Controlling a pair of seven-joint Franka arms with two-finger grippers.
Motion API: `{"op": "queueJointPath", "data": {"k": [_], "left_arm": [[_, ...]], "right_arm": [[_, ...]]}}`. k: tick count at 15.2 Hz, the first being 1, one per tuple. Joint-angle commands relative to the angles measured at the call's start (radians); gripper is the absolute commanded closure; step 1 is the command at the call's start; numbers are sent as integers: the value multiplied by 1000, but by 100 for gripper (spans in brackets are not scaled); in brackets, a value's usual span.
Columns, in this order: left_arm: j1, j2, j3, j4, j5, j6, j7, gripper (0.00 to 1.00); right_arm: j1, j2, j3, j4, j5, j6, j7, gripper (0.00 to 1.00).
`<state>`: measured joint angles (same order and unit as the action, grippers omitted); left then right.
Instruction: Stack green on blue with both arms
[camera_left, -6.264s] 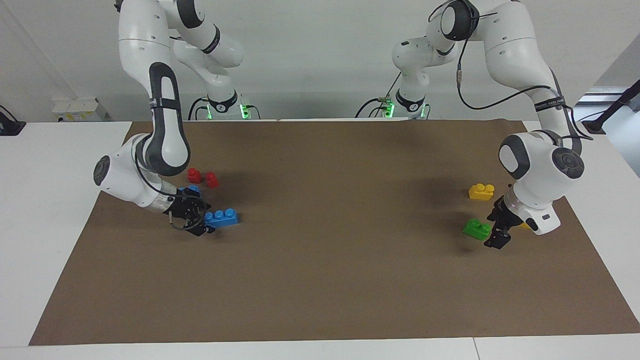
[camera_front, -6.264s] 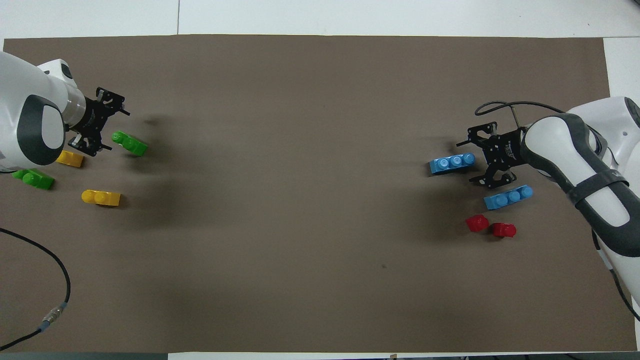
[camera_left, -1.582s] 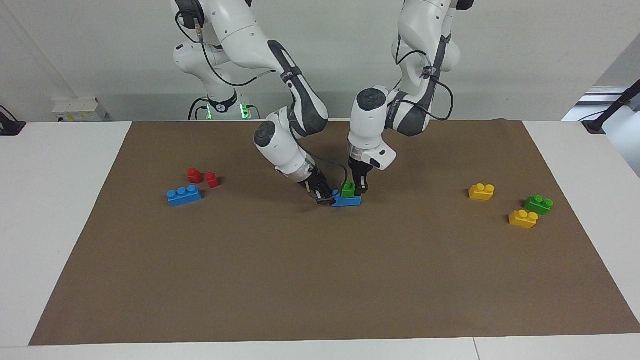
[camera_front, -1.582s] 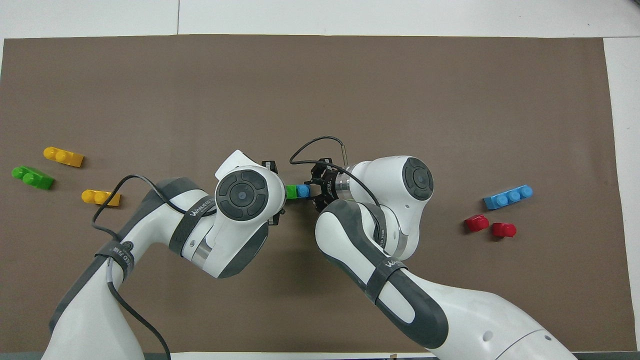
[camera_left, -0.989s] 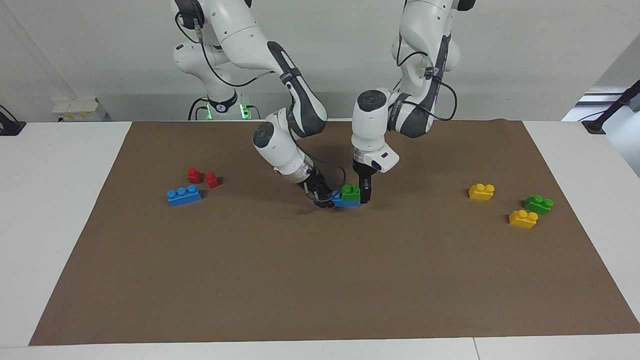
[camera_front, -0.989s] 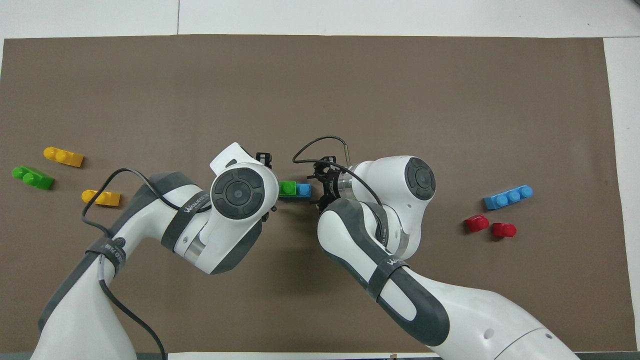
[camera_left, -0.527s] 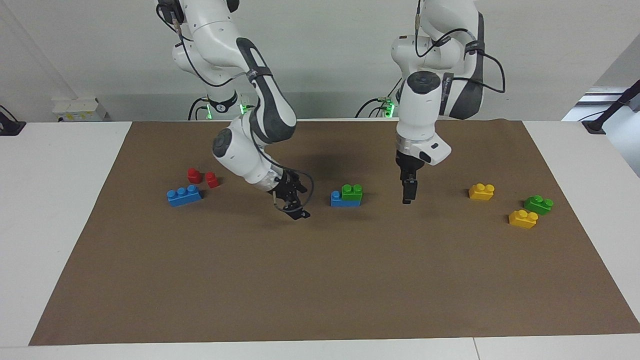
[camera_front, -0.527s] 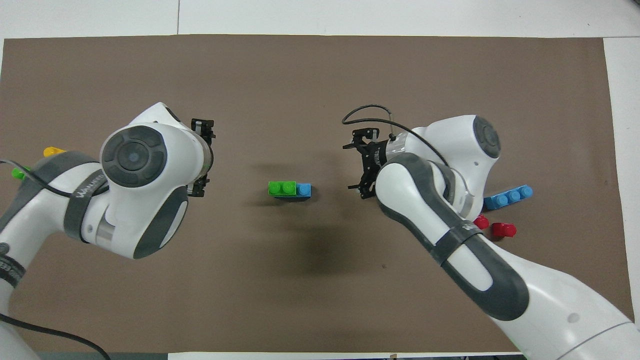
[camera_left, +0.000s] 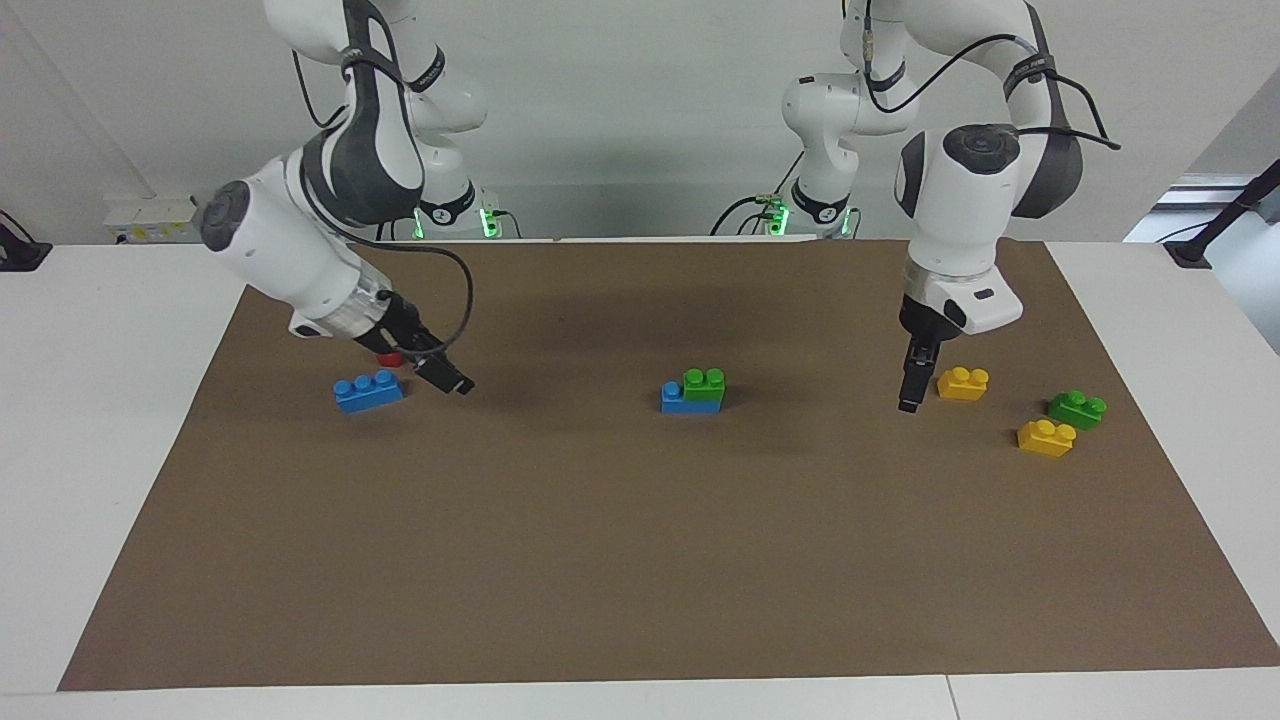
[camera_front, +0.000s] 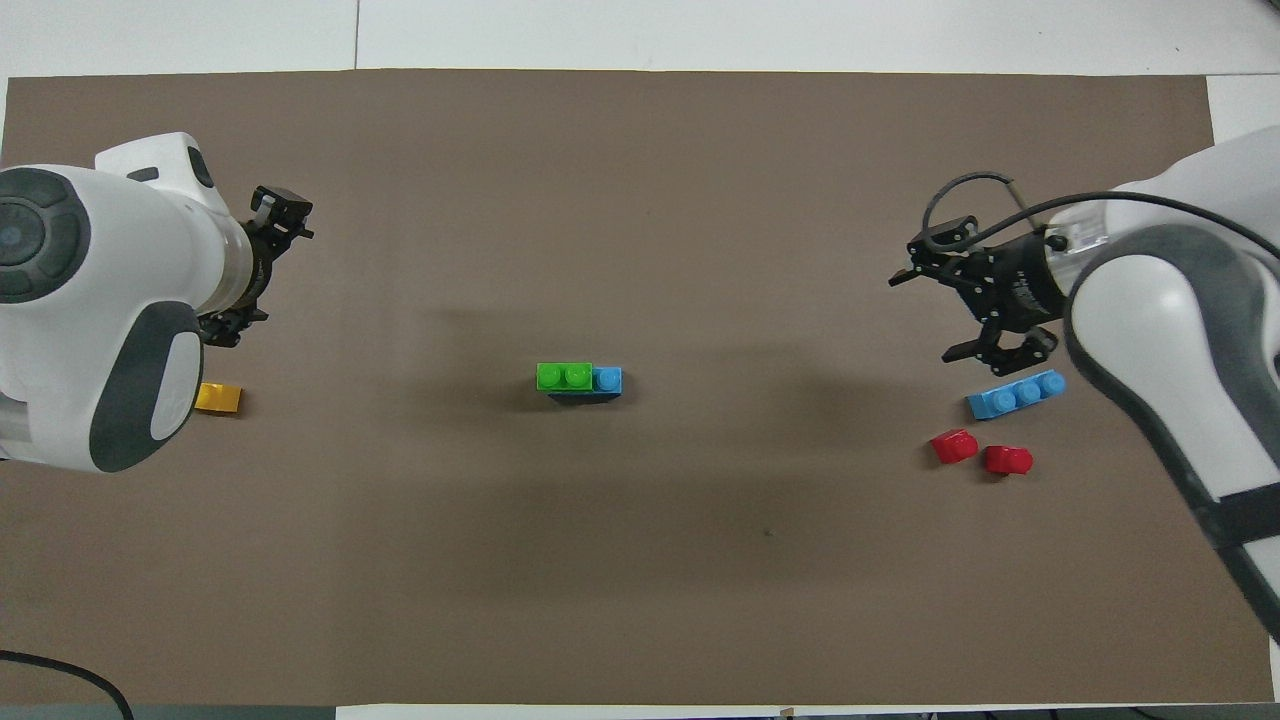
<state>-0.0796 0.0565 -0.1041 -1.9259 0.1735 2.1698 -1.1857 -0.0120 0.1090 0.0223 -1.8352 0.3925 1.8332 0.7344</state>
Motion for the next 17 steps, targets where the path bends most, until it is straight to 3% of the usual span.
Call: {"op": "queueJointPath", "data": {"k": [1, 6, 9, 12, 17], "left_arm": [[55, 3, -9, 28, -34, -30, 251, 0], [115, 17, -5, 131, -77, -166, 688, 0], [138, 14, -5, 179, -83, -255, 900, 0], [138, 14, 0, 240, -101, -358, 1038, 0], [130, 9, 0, 315, -137, -519, 1123, 0]], "right_arm": [[-25, -49, 14, 53, -117, -89, -148, 0], [-14, -158, 16, 108, -236, -247, -481, 0], [-11, -213, 24, 102, -317, -270, -587, 0], [-11, -204, 27, 105, -340, -188, -619, 0], [-14, -180, 27, 125, -382, -209, -678, 0]]}}
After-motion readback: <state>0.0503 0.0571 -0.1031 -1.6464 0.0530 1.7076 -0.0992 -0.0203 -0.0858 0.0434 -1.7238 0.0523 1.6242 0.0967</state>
